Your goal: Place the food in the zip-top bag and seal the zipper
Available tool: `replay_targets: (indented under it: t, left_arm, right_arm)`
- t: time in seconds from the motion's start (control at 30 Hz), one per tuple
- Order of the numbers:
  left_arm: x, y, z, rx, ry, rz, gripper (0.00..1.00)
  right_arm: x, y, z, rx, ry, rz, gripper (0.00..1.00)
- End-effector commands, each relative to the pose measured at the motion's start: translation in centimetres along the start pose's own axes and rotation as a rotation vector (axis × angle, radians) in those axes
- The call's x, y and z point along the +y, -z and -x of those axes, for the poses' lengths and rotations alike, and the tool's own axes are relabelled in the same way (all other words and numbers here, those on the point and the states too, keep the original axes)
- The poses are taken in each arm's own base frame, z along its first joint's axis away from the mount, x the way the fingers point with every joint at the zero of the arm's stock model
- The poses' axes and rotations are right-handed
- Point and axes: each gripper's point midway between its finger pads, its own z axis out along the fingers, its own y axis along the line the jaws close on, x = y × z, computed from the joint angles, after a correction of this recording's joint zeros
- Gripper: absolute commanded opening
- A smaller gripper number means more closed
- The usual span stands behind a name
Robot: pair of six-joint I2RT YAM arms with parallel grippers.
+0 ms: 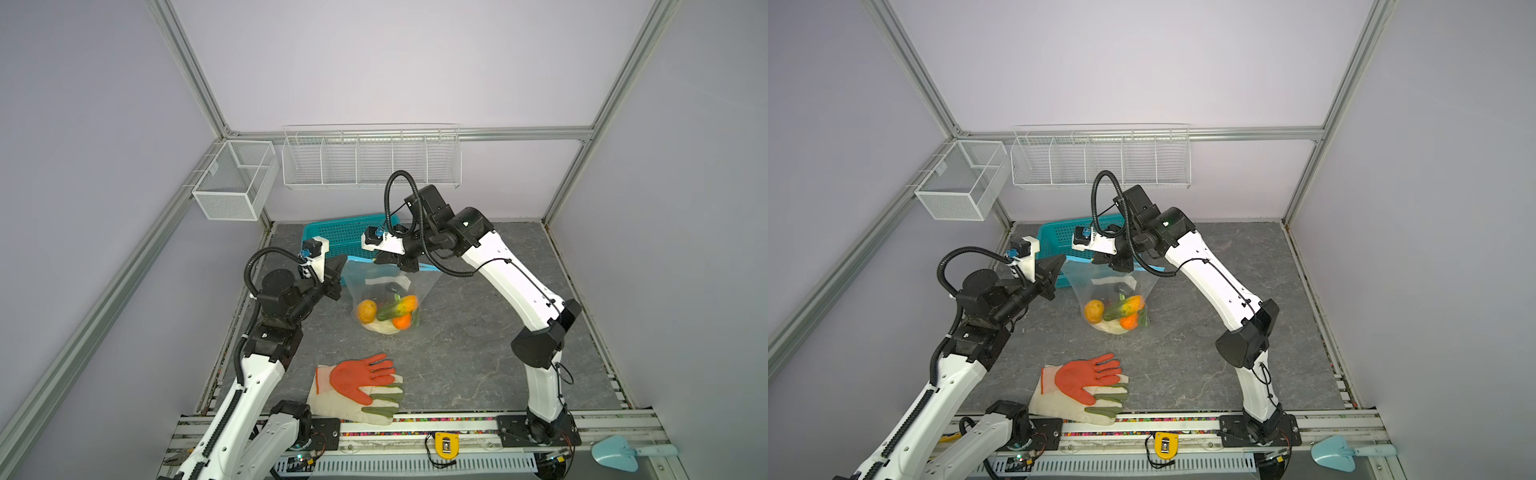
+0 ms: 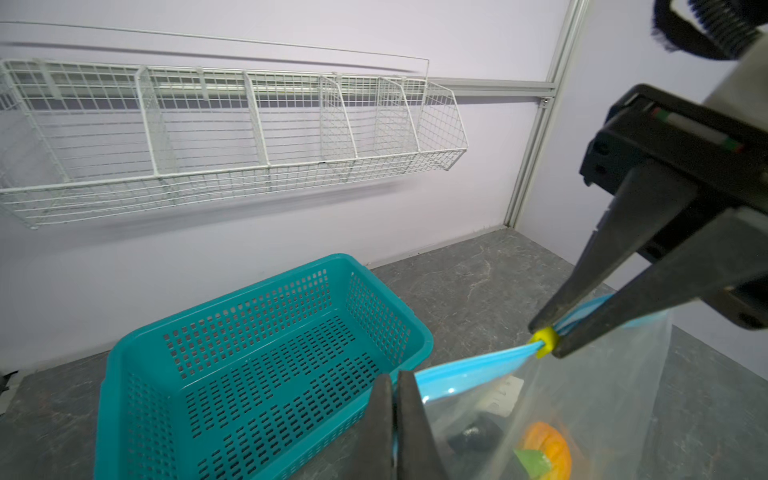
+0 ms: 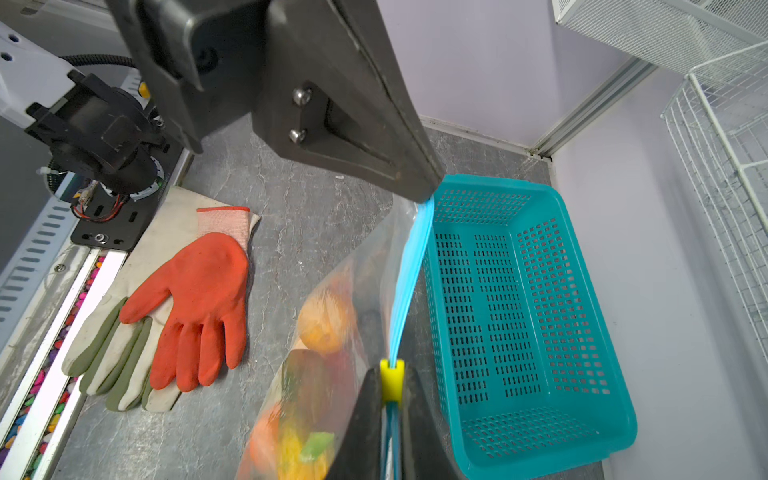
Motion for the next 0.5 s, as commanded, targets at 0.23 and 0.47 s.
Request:
replay_targets:
  t: [0.23, 0.47]
  left_arm:
    - [4.7, 0.8, -0.5, 0.000, 0.047, 0.263, 0.00]
    - [5.4, 1.1, -0.5, -0.003, 0.052, 0.308, 0.00]
  right_arm:
    - [0.6, 3.5, -1.2, 0.052, -0.036, -0.031, 0.07]
    - [0.4, 4.3, -2.0, 0.069, -0.051, -0.047, 0.06]
